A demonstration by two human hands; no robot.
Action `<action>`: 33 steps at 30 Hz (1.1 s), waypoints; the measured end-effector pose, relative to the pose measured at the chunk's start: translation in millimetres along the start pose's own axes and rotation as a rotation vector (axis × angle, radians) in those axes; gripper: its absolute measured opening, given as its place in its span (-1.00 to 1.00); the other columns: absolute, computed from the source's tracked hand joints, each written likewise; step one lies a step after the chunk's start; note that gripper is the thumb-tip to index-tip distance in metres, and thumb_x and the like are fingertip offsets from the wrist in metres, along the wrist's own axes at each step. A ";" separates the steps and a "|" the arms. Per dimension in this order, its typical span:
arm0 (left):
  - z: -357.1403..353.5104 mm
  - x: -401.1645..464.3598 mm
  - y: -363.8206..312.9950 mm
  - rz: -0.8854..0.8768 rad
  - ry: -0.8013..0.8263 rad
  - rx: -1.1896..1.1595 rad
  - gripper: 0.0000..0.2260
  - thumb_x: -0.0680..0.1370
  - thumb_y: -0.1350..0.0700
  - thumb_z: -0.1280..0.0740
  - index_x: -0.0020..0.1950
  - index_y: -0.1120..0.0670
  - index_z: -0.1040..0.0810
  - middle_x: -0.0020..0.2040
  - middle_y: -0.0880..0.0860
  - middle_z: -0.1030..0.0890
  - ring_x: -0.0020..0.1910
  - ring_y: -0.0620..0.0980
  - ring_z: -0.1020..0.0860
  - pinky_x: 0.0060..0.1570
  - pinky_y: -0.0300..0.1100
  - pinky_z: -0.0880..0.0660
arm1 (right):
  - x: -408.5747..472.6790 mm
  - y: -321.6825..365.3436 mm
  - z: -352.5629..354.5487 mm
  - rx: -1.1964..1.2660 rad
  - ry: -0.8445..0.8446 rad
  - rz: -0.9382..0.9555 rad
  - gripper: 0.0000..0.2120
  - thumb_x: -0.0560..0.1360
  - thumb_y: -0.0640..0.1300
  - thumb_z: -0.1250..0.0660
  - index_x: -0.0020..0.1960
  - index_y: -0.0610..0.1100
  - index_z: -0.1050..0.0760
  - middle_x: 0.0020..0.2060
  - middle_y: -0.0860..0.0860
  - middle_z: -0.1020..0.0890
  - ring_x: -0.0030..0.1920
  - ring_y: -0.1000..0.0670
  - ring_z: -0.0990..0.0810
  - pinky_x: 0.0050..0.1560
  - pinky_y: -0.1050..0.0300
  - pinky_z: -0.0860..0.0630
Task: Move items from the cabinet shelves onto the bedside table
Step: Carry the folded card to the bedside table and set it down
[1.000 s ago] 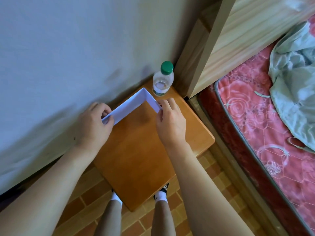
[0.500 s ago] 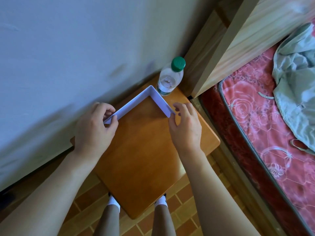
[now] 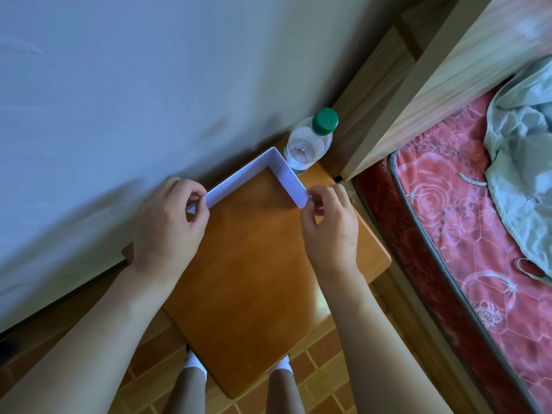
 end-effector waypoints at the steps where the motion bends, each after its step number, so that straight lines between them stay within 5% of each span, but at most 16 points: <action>1: -0.2 2.5 0.1 0.004 -0.008 0.003 -0.95 0.59 0.25 -0.36 -0.01 0.14 -0.62 -0.07 0.07 -0.60 -0.14 -0.01 -0.55 -0.20 -0.35 -0.28 | 2.1 0.9 -1.2 0.011 -0.001 0.000 -0.87 0.61 -0.30 -0.34 0.13 -0.20 -0.60 -0.01 -0.01 -0.57 -0.13 -0.05 -0.58 -0.10 -0.10 -0.60; 12: -5.7 15.1 8.4 0.031 -0.050 0.012 -0.90 0.56 0.29 -0.37 -0.02 0.10 -0.60 -0.09 0.01 -0.58 -0.17 0.09 -0.57 -0.25 0.00 -0.50 | 17.4 9.7 -5.0 0.008 -0.010 0.009 -0.85 0.61 -0.30 -0.32 0.14 -0.19 -0.62 -0.01 -0.01 -0.57 -0.09 0.00 -0.58 -0.08 -0.05 -0.60; 33: -6.4 17.1 3.1 0.063 -0.036 -0.005 -0.92 0.62 0.24 -0.36 0.02 0.07 -0.61 -0.05 0.01 -0.58 -0.13 0.08 -0.56 -0.24 0.02 -0.51 | 23.0 5.6 1.5 0.003 0.042 -0.010 -0.85 0.63 -0.26 -0.31 0.16 -0.16 -0.60 0.02 0.02 -0.57 -0.08 -0.03 -0.60 -0.07 -0.07 -0.61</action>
Point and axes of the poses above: each hand's wrist, its own x-axis towards the middle knuckle, its own z-axis out of the back of the hand, y = z × x, the point moved 1 cm from there along x, towards the middle knuckle
